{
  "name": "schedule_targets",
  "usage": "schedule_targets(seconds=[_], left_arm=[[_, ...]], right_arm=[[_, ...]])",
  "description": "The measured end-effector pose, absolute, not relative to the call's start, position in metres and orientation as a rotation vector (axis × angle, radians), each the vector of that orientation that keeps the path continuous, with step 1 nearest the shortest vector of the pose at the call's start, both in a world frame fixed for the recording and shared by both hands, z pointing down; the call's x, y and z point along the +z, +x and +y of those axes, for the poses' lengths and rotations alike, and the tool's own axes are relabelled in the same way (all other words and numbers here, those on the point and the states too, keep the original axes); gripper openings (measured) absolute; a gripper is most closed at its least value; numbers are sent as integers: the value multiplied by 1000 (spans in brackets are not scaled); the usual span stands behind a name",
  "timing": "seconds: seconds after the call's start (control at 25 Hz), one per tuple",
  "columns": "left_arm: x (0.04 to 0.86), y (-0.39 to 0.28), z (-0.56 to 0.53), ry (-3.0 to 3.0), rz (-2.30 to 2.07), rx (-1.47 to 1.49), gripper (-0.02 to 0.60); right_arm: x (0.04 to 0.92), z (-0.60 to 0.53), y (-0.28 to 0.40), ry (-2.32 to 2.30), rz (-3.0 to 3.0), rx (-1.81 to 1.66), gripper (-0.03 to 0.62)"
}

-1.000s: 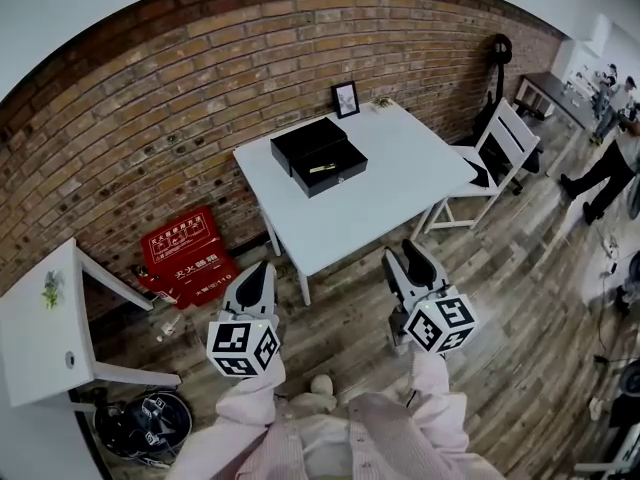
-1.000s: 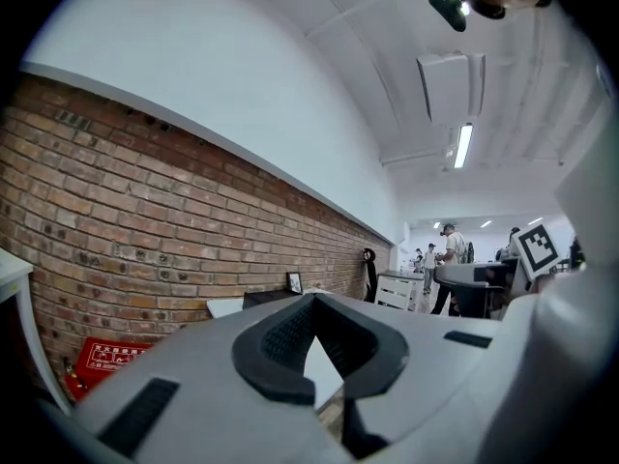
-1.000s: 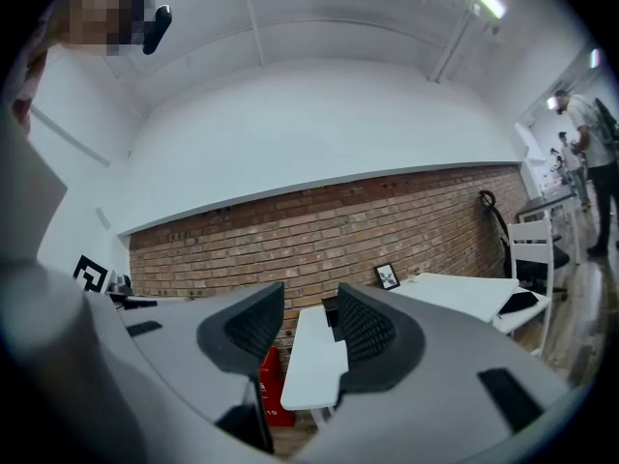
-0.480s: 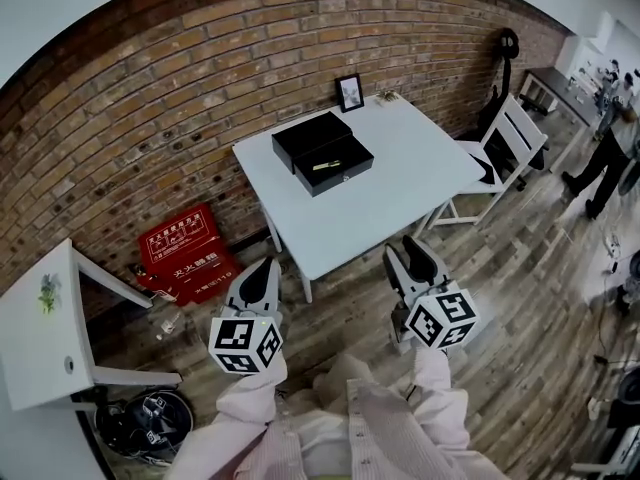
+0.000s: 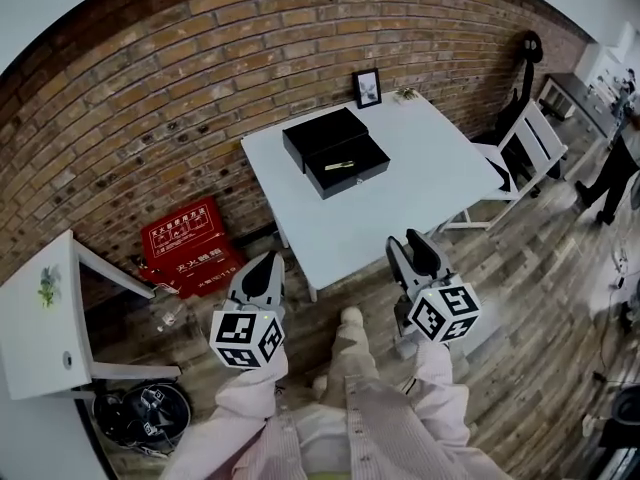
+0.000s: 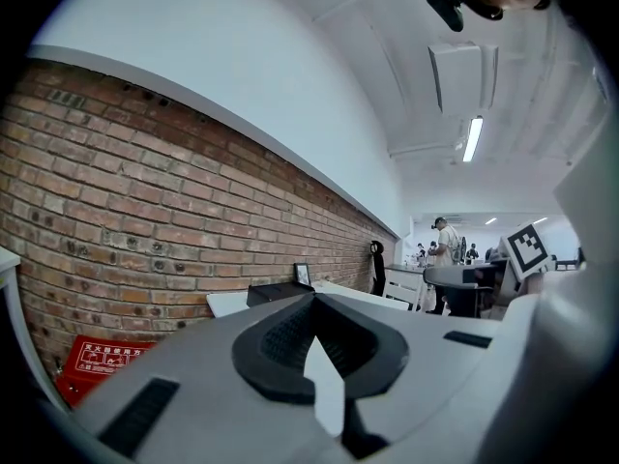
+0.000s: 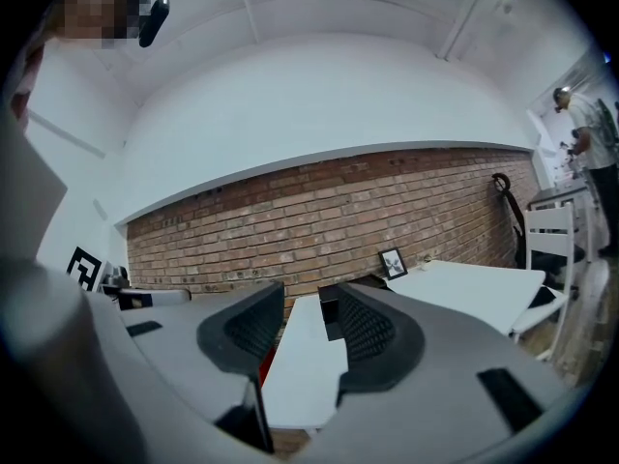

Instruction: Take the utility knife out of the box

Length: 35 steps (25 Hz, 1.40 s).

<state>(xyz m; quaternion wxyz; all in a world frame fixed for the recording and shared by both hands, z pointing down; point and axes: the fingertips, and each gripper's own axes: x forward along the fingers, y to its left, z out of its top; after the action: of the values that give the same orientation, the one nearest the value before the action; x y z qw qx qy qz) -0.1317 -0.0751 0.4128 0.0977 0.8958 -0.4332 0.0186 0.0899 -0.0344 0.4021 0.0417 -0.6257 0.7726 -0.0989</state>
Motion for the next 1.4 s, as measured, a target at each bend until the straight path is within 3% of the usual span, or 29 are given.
schedule_targets(seconds=[1.4], left_arm=[[464, -36, -283, 2399, -1437, 155, -8]], right_arm=[[458, -296, 151, -1647, 2710, -532, 156]])
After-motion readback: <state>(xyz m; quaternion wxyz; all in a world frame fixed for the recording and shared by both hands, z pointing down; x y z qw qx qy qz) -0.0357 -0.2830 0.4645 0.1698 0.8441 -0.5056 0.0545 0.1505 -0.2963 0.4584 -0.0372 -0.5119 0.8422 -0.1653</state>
